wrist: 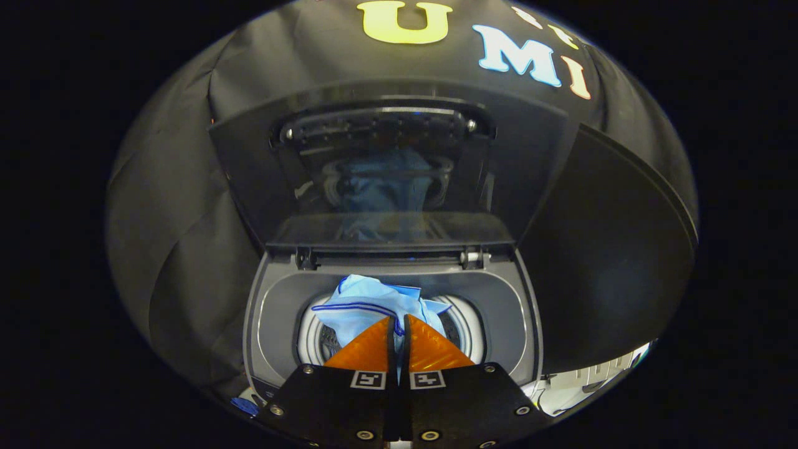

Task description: Put the clothes into the washing machine and then close the washing machine lid.

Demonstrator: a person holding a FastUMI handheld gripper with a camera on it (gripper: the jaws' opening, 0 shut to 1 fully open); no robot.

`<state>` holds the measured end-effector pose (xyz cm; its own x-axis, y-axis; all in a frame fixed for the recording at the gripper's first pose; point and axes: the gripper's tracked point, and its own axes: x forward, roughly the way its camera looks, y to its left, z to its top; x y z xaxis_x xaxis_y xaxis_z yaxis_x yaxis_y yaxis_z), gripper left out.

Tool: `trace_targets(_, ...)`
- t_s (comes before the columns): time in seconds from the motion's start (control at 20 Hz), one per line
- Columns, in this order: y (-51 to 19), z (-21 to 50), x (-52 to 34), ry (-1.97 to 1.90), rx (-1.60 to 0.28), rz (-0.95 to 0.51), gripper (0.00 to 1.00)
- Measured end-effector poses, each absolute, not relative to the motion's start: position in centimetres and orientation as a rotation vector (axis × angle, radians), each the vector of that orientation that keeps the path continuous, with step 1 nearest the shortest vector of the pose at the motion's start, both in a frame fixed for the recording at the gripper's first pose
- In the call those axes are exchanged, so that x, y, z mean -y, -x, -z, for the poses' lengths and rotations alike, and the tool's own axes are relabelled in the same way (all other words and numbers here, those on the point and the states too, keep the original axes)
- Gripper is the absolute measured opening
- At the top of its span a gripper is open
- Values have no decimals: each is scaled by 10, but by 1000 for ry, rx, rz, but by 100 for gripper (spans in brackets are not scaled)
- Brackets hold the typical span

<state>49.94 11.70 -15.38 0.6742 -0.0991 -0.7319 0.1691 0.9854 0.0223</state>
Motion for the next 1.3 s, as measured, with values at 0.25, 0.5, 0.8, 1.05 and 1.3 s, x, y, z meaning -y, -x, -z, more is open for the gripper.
trace_targets(0.25,-485,196,-118,-113,-898,153,0)
trace_targets(0.5,-476,223,-119,-117,-965,153,0)
trace_targets(0.8,-458,256,-124,-122,-1050,143,0)
trace_targets(1.05,-449,264,-125,-125,-1077,139,0)
trace_targets(1.3,-447,266,-122,-101,-1084,140,0)
